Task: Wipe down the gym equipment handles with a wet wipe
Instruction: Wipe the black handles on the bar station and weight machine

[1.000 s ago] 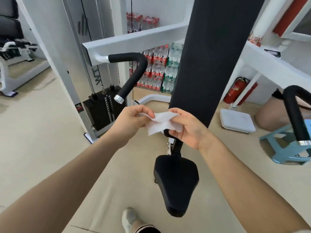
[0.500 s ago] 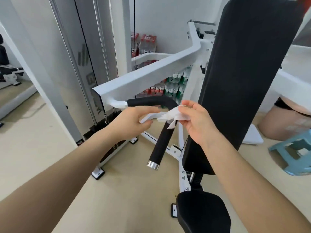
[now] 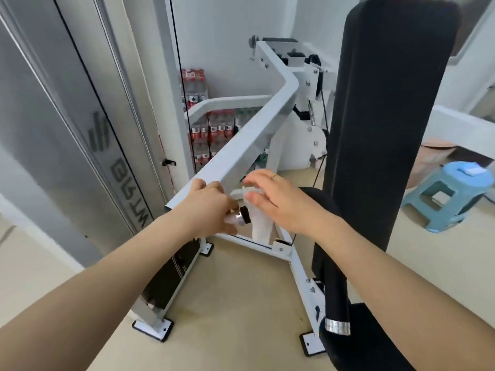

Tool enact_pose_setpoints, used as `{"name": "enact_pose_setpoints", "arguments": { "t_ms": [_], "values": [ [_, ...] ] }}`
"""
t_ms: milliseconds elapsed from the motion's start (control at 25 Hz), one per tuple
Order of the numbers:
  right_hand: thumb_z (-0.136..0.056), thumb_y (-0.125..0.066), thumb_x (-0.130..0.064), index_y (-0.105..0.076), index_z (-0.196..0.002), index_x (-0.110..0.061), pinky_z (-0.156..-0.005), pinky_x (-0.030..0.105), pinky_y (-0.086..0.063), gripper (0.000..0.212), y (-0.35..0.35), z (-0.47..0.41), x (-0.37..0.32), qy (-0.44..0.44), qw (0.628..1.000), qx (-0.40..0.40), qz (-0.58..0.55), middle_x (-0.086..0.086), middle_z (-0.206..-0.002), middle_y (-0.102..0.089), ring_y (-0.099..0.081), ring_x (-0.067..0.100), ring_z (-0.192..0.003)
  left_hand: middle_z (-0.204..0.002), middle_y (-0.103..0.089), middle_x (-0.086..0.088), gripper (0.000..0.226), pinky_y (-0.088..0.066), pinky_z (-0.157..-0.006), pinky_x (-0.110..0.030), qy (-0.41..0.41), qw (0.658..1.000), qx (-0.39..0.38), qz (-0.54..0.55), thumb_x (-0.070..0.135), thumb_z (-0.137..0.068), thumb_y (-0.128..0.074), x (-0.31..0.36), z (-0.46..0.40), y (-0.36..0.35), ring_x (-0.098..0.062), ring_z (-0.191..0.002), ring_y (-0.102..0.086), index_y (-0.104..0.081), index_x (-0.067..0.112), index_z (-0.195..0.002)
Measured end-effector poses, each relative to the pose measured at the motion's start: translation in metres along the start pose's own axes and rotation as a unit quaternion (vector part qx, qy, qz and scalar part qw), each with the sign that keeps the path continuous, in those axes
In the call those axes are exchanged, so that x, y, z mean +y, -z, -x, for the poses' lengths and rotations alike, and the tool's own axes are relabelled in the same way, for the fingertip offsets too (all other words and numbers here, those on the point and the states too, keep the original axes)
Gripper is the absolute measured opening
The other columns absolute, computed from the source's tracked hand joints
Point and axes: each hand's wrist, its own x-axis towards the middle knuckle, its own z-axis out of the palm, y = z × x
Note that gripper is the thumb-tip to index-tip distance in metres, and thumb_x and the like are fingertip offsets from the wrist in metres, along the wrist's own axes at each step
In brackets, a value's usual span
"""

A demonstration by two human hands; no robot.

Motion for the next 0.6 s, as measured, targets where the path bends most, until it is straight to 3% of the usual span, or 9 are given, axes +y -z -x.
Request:
{"name": "enact_pose_setpoints", "arguments": {
  "t_ms": [80,200,240,320,360,440,520,600],
  "values": [
    [-0.098,-0.033,-0.038,-0.037,-0.136,-0.016,-0.111,0.036,-0.016,0.044,-0.007,-0.007,0.005,-0.013,0.984,-0.061,0.164,0.002,-0.145,-0.039,-0.026,0.018,-0.137,-0.108,-0.057,-0.005,0.046,-0.018,-0.089,-0.036,-0.022,1.000,-0.006,0.020,0.056,-0.079,-0.057,-0.009,-0.001,-0.005,-0.018,-0.119,-0.035,-0.060,0.029,-0.116],
    [-0.098,-0.032,-0.038,-0.029,-0.141,-0.016,-0.114,0.040,-0.003,0.049,-0.008,0.003,0.017,-0.024,0.946,-0.089,0.312,0.003,-0.138,-0.046,-0.033,0.018,-0.134,-0.102,-0.060,-0.003,0.044,-0.015,-0.087,-0.036,-0.047,0.998,0.011,0.034,0.056,-0.079,-0.057,-0.013,-0.004,-0.009,-0.015,-0.120,-0.033,-0.063,0.027,-0.111],
    [-0.097,-0.035,-0.036,-0.034,-0.139,-0.014,-0.115,0.043,-0.004,0.048,-0.007,0.007,0.016,-0.025,0.938,-0.069,0.338,0.005,-0.134,-0.050,-0.037,0.020,-0.132,-0.100,-0.059,-0.002,0.042,-0.016,-0.088,-0.037,-0.054,0.998,0.014,0.027,0.056,-0.079,-0.057,-0.014,-0.005,-0.008,-0.016,-0.120,-0.033,-0.065,0.025,-0.107],
    [-0.089,-0.039,-0.027,-0.058,-0.119,-0.011,-0.107,0.042,-0.029,0.039,-0.017,0.001,0.004,-0.002,0.924,-0.024,0.381,0.007,-0.111,-0.064,-0.056,0.025,-0.112,-0.097,-0.060,-0.001,0.036,-0.018,-0.089,-0.038,-0.074,0.997,0.025,0.003,0.055,-0.079,-0.057,-0.015,-0.005,-0.007,-0.018,-0.119,-0.033,-0.065,0.023,-0.094],
    [-0.083,-0.037,-0.024,-0.066,-0.103,-0.012,-0.094,0.035,-0.043,0.037,-0.027,-0.003,-0.005,0.007,0.919,-0.027,0.393,0.005,-0.095,-0.068,-0.063,0.023,-0.095,-0.097,-0.062,0.000,0.035,-0.019,-0.089,-0.038,-0.084,0.996,0.030,-0.010,0.055,-0.079,-0.057,-0.015,-0.004,-0.007,-0.019,-0.118,-0.034,-0.064,0.022,-0.091],
    [-0.077,-0.039,-0.022,-0.068,-0.085,-0.013,-0.074,0.029,-0.051,0.031,-0.039,-0.005,-0.009,0.028,0.909,-0.027,0.414,0.002,-0.079,-0.068,-0.064,0.021,-0.076,-0.098,-0.063,0.001,0.037,-0.017,-0.088,-0.038,-0.099,0.994,0.044,-0.022,0.054,-0.080,-0.056,-0.016,-0.004,-0.008,-0.019,-0.118,-0.034,-0.064,0.020,-0.092],
    [-0.076,-0.056,-0.026,-0.068,-0.090,-0.010,-0.083,0.035,-0.051,0.024,-0.025,0.001,0.001,0.021,0.904,0.002,0.426,0.006,-0.084,-0.070,-0.066,0.025,-0.081,-0.096,-0.062,0.000,0.039,-0.013,-0.083,-0.036,-0.103,0.993,0.055,-0.010,0.054,-0.081,-0.055,-0.016,-0.004,-0.010,-0.020,-0.116,-0.035,-0.064,0.020,-0.096],
    [-0.071,-0.071,-0.031,-0.066,-0.097,-0.008,-0.092,0.042,-0.048,0.035,-0.010,0.012,0.008,-0.042,0.912,0.033,0.408,0.009,-0.092,-0.070,-0.065,0.029,-0.090,-0.090,-0.058,0.001,0.040,-0.012,-0.080,-0.035,-0.104,0.993,0.059,0.003,0.054,-0.081,-0.056,-0.018,-0.003,-0.012,-0.020,-0.114,-0.036,-0.065,0.019,-0.099]
  ]
}}
